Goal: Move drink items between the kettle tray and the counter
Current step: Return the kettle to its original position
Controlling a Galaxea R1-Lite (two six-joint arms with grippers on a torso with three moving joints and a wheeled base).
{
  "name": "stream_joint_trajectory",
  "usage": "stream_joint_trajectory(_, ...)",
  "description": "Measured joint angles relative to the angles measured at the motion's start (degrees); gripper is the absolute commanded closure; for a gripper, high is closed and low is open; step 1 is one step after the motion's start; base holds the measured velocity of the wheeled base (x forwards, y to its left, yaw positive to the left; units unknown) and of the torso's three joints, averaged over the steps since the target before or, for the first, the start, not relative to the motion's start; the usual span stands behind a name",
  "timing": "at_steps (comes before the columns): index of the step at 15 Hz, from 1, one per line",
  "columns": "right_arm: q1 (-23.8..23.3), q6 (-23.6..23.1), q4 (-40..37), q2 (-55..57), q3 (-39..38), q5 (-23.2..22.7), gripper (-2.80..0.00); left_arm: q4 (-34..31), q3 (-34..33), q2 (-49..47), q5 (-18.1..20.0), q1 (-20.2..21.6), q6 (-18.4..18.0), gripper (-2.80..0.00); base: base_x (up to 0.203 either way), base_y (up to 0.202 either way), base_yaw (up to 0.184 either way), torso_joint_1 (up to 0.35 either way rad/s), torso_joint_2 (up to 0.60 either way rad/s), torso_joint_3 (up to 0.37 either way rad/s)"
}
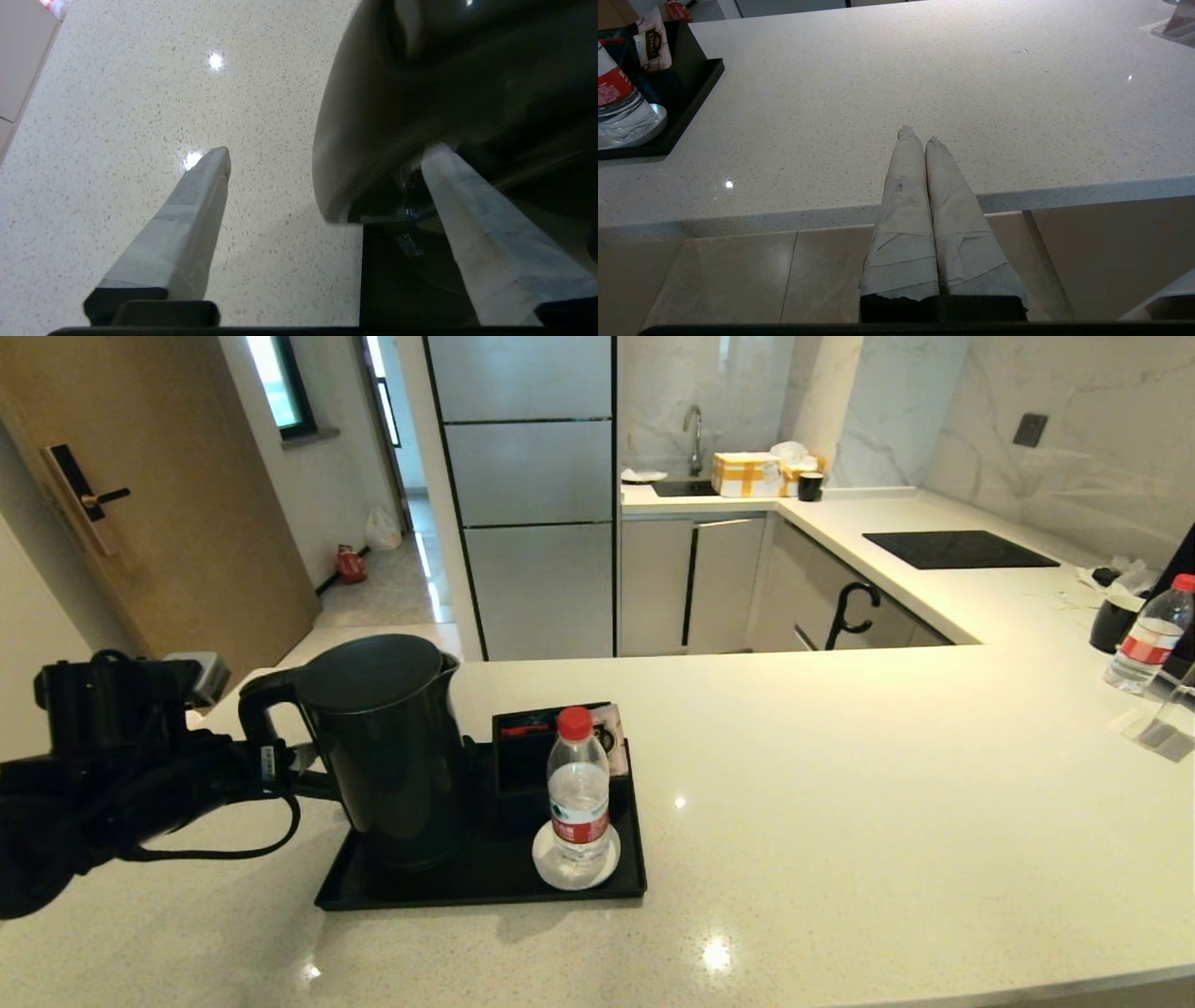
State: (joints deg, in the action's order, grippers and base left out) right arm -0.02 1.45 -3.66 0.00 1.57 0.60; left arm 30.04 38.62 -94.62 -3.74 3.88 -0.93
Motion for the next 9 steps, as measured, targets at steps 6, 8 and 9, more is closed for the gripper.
stream_joint_trajectory(6, -0.09, -0.02, -0.02, 0.00, 0.00, -0.01, 0.00, -0.27, -5.60, 7.67, 0.11, -0.02, -0.12, -2.80, 0.000, 0.000, 0.000, 0.000, 0.00, 0.000)
stream_joint_trajectory(8, -0.09, -0.05, -0.02, 0.00, 0.00, 0.02, 0.00, -1.39, -8.18, 13.41, 0.30, -0.02, -0.20, -2.80, 0.000, 0.000, 0.000, 0.000, 0.00, 0.000)
stream_joint_trajectory(9, -0.07, -0.05, 0.00, 0.00, 0.00, 0.02, 0.00, -2.96, -9.08, 16.75, 0.39, -0.02, -0.17, -2.80, 0.000, 0.000, 0.000, 0.000, 0.00, 0.000)
